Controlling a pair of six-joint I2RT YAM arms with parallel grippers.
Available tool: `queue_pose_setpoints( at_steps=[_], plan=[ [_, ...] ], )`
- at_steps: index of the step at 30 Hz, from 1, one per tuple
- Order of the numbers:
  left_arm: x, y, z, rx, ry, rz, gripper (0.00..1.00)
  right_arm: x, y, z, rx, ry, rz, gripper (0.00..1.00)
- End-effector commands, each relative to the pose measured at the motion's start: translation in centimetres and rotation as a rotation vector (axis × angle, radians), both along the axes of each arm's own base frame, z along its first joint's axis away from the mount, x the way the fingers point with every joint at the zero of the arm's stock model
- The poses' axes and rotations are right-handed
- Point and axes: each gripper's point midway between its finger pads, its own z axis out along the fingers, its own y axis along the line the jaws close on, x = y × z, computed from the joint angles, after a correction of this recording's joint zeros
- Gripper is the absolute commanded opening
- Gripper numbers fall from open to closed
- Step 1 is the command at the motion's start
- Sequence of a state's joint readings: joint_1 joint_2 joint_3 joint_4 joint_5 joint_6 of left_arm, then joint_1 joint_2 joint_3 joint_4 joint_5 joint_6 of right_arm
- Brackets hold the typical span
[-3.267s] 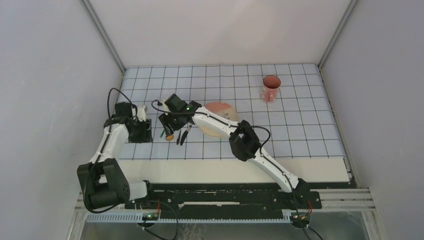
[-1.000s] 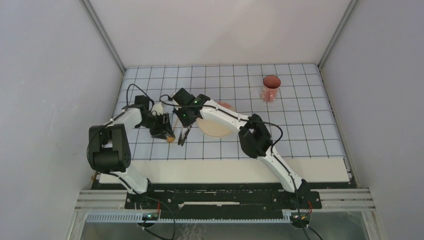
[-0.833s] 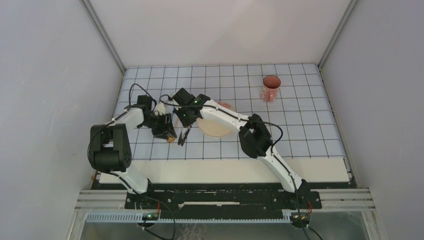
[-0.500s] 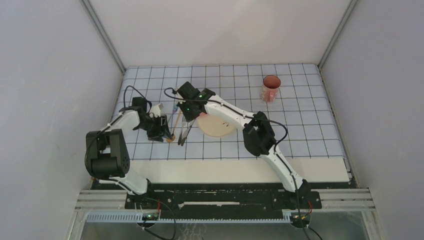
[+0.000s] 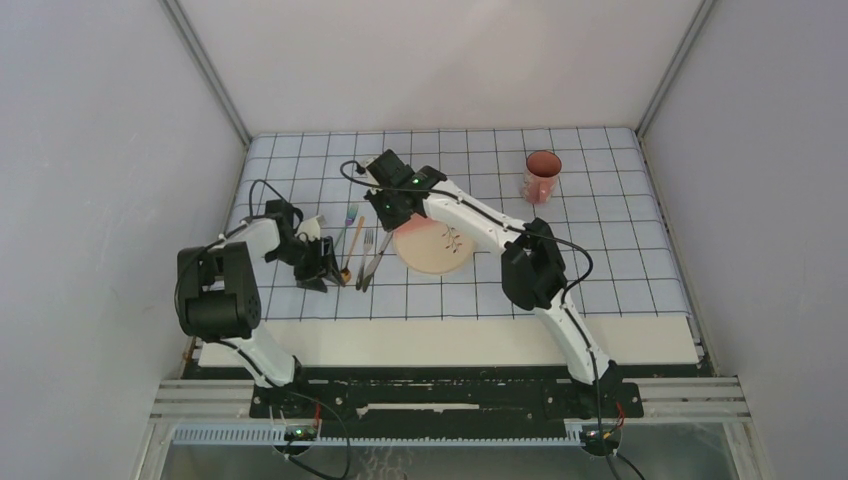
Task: Set the dinner table for one person
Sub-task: Pick up the spoon from the napkin.
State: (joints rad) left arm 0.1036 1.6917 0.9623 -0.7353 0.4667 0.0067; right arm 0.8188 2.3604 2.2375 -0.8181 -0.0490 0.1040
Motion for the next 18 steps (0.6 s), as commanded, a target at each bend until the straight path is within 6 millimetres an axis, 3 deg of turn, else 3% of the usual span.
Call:
queue_pose_setpoints(
  at_steps=[1, 9, 13, 18],
  plan=[
    [1.0, -1.0, -0.1, -0.032, -0.033, -0.019, 0.59, 1.3, -0.9, 5.3, 0.063, -0.105, -0.019, 0.09],
    [2.5, -2.2, 1.4, -0.036, -0.097, -0.035, 0.59, 1.8, -1.7, 5.6, 0.057, -0.124, -0.029, 0.08],
    [2.4, -3.0, 2.6, -0.045, -0.11, -0.052, 0.59, 1.7, -1.9, 5.5, 0.047, -0.127, -0.029, 0.08],
    [2.2, -2.5, 3.5, 0.001, -0.129, -0.063, 0.58, 1.8, -2.1, 4.9, 0.038, -0.122, -0.029, 0.07]
  ],
)
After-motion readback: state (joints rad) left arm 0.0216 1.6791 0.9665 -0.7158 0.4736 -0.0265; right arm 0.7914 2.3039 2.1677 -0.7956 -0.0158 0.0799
